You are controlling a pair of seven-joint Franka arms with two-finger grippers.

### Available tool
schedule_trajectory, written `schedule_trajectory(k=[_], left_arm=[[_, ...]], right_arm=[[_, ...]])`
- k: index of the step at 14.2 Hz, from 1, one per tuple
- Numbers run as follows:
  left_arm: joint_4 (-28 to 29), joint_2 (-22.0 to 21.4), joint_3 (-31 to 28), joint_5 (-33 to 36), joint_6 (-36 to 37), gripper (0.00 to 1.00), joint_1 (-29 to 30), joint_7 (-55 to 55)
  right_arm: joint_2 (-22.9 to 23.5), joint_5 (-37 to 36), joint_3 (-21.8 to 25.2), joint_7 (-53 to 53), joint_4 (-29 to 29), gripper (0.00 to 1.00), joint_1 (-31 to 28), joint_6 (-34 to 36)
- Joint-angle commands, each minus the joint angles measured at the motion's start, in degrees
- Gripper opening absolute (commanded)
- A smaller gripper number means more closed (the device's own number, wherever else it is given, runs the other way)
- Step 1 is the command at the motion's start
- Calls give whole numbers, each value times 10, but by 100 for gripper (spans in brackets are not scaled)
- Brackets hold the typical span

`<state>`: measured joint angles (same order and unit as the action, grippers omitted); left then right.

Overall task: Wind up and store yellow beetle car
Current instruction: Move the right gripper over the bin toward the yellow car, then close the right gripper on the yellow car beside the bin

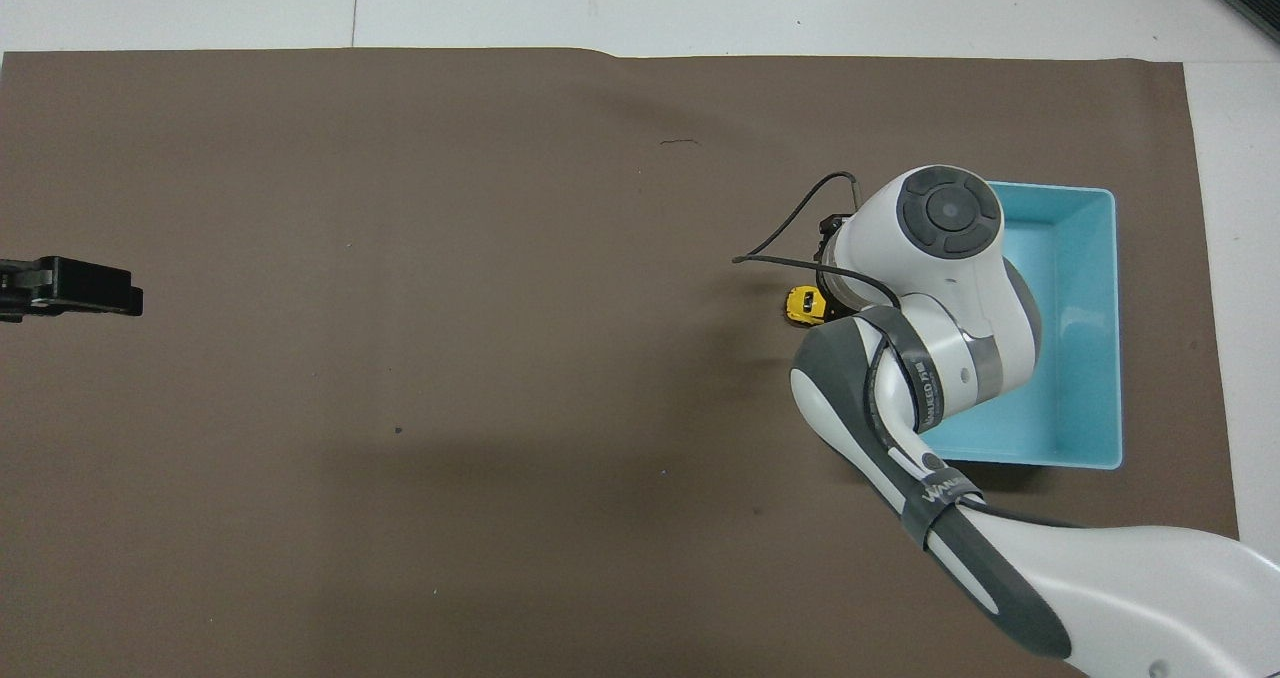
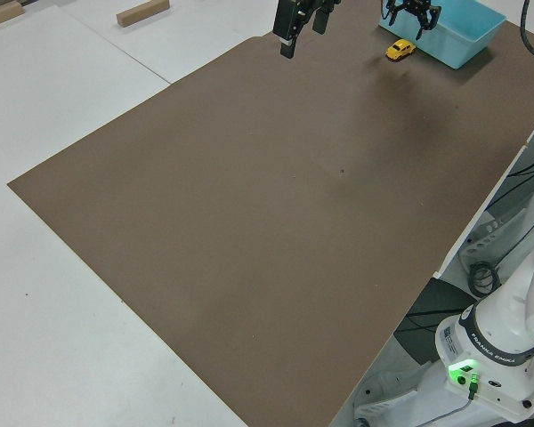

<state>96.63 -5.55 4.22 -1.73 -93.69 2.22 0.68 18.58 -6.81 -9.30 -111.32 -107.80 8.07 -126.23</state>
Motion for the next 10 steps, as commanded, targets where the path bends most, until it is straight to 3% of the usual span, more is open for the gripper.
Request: schedule_trajectory(k=[1,3,9,10], left_arm=[[3,-9,-4,-5,20,100,-7,0],[4,-10,-4,-5,21,100,-16,1],[4,-9,-4,-4,17,100,-32,-1],[4,-9,-4,-4,17,100,-32,0]], right_arm=[[-1,-20,-2,-20,-42,100,-9,-54],[-1,-24,-1,-19,-71,100,-14,-96],[-2,-40,-1,-15,-104,100,-22,-133],[-2,-40,-1,-14,-104,82,-22,-133]])
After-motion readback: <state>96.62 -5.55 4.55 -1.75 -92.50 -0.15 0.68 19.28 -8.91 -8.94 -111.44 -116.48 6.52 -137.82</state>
